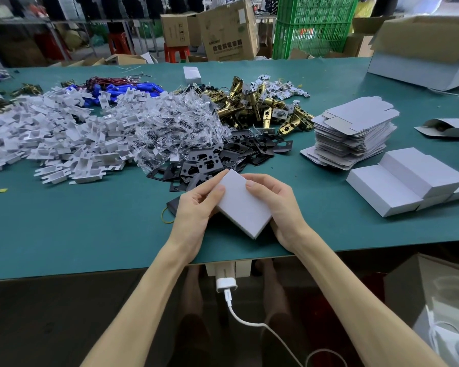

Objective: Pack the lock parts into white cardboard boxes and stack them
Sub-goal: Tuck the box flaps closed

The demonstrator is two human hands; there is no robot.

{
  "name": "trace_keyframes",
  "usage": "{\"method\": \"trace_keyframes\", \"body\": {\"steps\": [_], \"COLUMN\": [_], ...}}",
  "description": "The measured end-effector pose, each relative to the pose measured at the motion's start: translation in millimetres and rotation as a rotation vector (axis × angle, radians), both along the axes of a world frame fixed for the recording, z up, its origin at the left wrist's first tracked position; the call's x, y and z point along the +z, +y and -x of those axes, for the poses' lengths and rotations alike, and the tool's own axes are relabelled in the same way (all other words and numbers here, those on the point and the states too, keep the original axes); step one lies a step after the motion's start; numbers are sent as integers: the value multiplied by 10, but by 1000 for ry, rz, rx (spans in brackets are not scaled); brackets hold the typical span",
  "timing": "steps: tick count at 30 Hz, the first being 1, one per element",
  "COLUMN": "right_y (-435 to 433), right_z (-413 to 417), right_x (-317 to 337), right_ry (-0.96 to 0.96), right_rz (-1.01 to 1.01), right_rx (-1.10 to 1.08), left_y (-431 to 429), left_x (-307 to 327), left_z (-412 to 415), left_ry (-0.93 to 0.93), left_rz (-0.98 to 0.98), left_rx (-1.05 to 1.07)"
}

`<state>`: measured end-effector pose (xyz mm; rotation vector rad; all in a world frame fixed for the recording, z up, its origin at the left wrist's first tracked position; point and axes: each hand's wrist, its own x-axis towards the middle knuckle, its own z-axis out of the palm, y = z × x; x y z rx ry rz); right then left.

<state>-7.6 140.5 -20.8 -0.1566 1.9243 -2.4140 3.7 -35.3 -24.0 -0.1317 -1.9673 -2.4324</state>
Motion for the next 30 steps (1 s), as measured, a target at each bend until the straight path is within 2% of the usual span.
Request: {"method": "trace_keyframes", "body": {"steps": [5,9,14,20,24,27,30], "right_y": [-22,-44,-18,-77,-73,-69,-75], "right_z": [1,1,13,24,-86,-237,-357], "right_x": [3,2,-18,32,109,155,169], "right_ry": [-10,-16,-4,36,263,354,406], "right_rz": [-6,-3,-8,-153,-552,-979,-1411], "right_rx": [-27,-24,-27,-81,-229,-39,-46], "left_y": [12,15,-12,10,-2,12,27], "left_x": [-29,-49,-32,-53,-62,-50,-36], "left_z": [20,16,16,46,42,26,-11], "left_ry": [9,-18,-9,10,-10,3,47], "left_rz": [40,1,18,40,-10,42,151], "left_rx": [19,85,38,100,121,116,26]}}
